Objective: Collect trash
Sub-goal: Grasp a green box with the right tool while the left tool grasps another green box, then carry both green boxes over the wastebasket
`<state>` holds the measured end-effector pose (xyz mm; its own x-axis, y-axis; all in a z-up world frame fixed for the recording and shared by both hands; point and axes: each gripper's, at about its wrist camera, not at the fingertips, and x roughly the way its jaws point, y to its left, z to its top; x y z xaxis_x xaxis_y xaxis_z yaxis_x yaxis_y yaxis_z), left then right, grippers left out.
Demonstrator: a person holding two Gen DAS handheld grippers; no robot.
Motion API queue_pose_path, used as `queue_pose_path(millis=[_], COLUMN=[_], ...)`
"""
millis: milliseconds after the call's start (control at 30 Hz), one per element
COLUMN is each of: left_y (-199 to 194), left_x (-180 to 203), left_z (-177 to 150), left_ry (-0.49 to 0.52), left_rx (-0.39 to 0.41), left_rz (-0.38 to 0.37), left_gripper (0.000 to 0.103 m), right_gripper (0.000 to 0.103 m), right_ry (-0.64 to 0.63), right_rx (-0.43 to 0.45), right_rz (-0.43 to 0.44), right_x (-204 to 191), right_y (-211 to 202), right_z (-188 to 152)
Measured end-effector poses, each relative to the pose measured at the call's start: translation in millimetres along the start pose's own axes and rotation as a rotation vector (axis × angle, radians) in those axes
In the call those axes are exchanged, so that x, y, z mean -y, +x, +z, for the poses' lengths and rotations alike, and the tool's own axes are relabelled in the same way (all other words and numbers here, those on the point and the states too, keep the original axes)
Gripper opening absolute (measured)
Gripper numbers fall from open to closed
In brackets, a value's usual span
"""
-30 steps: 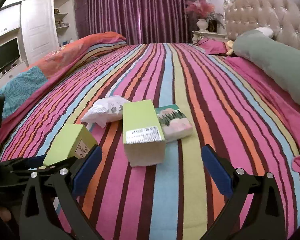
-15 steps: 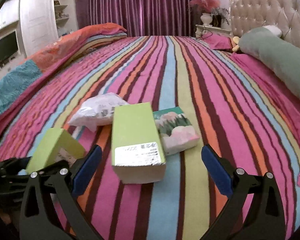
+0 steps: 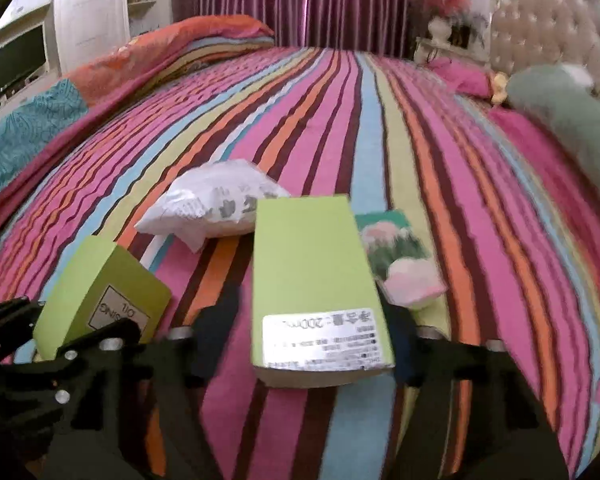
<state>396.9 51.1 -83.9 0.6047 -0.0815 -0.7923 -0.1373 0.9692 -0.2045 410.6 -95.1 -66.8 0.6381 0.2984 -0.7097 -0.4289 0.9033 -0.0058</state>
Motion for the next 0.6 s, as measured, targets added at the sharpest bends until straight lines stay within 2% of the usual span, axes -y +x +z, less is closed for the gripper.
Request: queue_pose_path(millis=[33,367,600], left_y=[0.2,-16.6,-44.6], left_x=[-0.2,-2.8,4.1], left_z=[0.5,-7.0,-23.6], left_ry=[-0.004,-0.036,-0.012], left_rx=[-0.001,0.009,0.022], left_rz=[-0.002,-0.025,-0.039], left_gripper=[0.049,0.049,0.049], right_gripper=[0.047,0.047,0.047], right_ry=[0.012,0.060,0.144], right_rx=[-0.009,-0.014,0.014], right_rz=[0.006,0.003,0.031], right_x=[1.1,0.2,5.0], right_y=[0.9,-19.8,-55.0], right_z=[-0.4,-13.5,-29.0])
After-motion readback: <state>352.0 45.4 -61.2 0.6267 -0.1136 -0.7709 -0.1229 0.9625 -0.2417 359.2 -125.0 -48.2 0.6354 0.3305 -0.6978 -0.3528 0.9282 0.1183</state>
